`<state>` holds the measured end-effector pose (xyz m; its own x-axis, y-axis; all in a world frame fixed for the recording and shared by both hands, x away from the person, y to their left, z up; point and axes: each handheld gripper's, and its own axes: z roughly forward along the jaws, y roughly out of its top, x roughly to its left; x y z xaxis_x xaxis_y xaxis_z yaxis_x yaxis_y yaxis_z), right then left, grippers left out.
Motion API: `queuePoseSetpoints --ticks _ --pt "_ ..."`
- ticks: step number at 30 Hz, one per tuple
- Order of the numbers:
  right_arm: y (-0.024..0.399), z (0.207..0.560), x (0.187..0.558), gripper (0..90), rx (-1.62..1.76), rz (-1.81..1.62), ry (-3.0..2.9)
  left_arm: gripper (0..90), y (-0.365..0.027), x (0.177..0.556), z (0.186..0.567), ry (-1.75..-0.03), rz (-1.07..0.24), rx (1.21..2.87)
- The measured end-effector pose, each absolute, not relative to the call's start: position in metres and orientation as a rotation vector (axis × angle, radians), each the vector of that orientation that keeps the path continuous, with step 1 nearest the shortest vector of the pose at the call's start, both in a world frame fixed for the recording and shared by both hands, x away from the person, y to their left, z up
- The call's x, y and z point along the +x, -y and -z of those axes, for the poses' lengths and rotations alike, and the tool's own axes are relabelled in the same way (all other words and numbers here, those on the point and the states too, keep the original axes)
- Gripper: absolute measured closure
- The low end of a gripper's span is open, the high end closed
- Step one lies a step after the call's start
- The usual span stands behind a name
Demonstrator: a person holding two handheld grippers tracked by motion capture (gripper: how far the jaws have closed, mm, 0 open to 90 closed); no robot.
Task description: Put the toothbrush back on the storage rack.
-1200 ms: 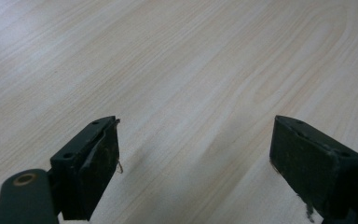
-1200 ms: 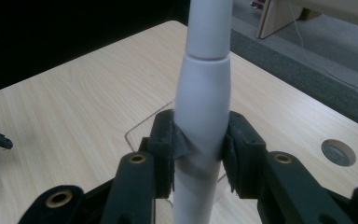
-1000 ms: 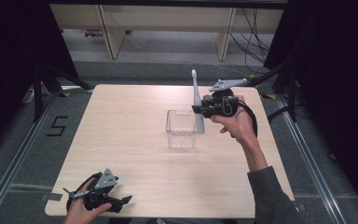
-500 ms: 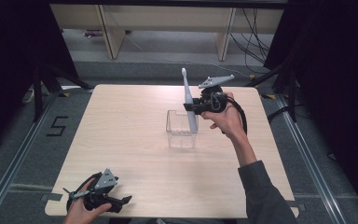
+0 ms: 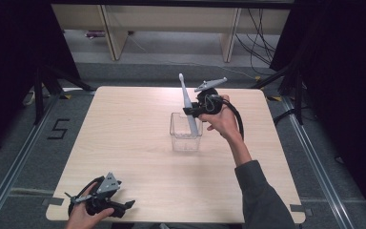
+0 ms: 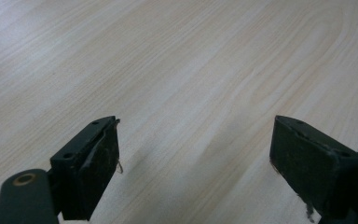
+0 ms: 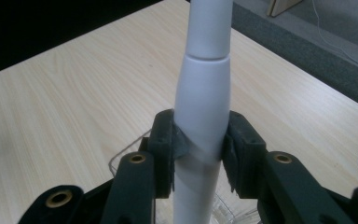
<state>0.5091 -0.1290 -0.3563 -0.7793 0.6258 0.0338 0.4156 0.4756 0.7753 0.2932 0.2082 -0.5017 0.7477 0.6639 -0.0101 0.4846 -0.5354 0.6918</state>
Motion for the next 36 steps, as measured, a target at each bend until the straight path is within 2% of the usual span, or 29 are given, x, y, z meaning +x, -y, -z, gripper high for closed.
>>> queuePoseSetpoints --ticks 36 --pt "0.110 0.407 0.521 67.1 0.936 -0.960 -2.599 15.4 -0.209 0.294 0.502 -0.857 -0.344 2.244"
